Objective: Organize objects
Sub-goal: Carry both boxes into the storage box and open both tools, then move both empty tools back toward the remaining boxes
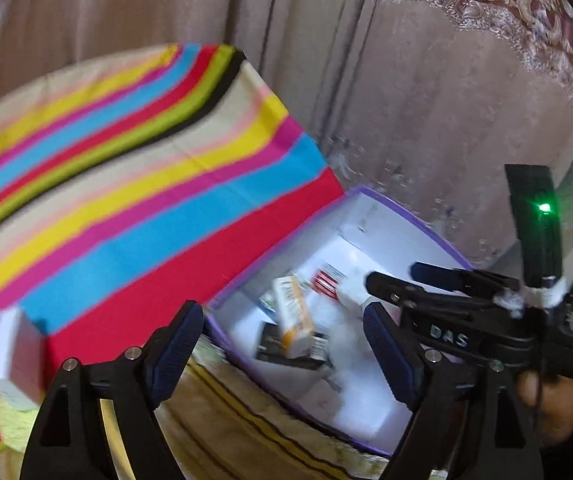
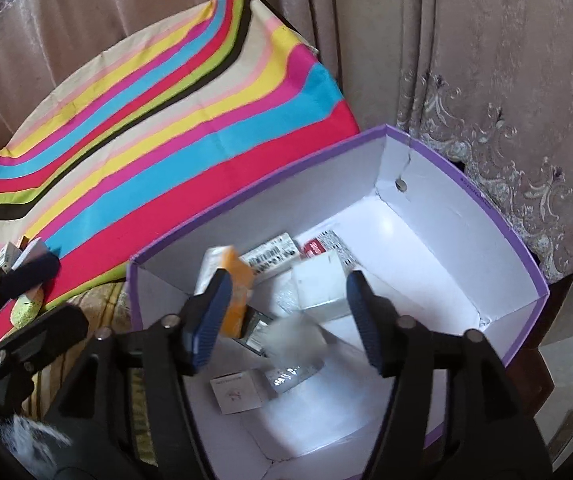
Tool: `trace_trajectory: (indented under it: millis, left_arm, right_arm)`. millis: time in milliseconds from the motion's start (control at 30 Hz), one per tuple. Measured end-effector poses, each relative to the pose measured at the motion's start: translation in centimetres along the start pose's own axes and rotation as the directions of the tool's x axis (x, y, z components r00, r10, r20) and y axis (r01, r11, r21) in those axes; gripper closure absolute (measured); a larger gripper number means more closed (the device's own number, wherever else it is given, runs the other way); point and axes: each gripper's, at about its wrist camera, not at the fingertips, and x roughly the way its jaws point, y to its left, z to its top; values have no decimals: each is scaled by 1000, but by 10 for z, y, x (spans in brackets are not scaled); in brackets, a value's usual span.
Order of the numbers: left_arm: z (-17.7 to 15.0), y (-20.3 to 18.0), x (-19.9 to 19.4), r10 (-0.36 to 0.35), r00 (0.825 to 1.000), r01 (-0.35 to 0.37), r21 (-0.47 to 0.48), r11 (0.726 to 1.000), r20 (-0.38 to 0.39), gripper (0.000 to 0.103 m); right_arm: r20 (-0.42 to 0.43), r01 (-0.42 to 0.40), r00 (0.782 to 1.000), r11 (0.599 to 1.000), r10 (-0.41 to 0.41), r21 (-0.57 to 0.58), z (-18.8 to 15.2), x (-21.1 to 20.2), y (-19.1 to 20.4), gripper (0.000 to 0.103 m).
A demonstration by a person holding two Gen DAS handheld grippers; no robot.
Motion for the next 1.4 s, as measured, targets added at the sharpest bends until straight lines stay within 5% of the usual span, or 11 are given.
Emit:
trace_trajectory:
  millis: [133,300,500,567,767,1167,1400]
  left_arm:
    - [0,-10,-29,192,973,-197,29,980,125,19]
    - [-11,-18,-53,248,927,-278,71,958,282,17]
    - [-18,10,-76,129,933,-142,16,990,336,17]
    - [-21,23,-85,143,933,-145,-19,989,329,17]
    - [-35,63,-98,193,932,-155,-147,977,305,17]
    - [-76,133,-139,271,921,-154,-375,914,280,18]
    - [-99,170,-157,327,910,-172,-483,858,257,18]
  right_arm:
    - [80,-4,997,999,7,-37,3,-19,11,26]
    - [189,92,979,994,-81,-52,11,-37,26,16]
    - [232,142,966,986,-118,-90,14,-41,51,14]
    - [229,140,968,980,-104,-145,14,-40,63,14]
    - [188,-49,979,984,81,-169,12,-40,81,14]
    - [20,-249,965,935,262,-251,-8,-16,153,14]
    - [-41,-284,957,905,286,-316,-17,-4,206,14]
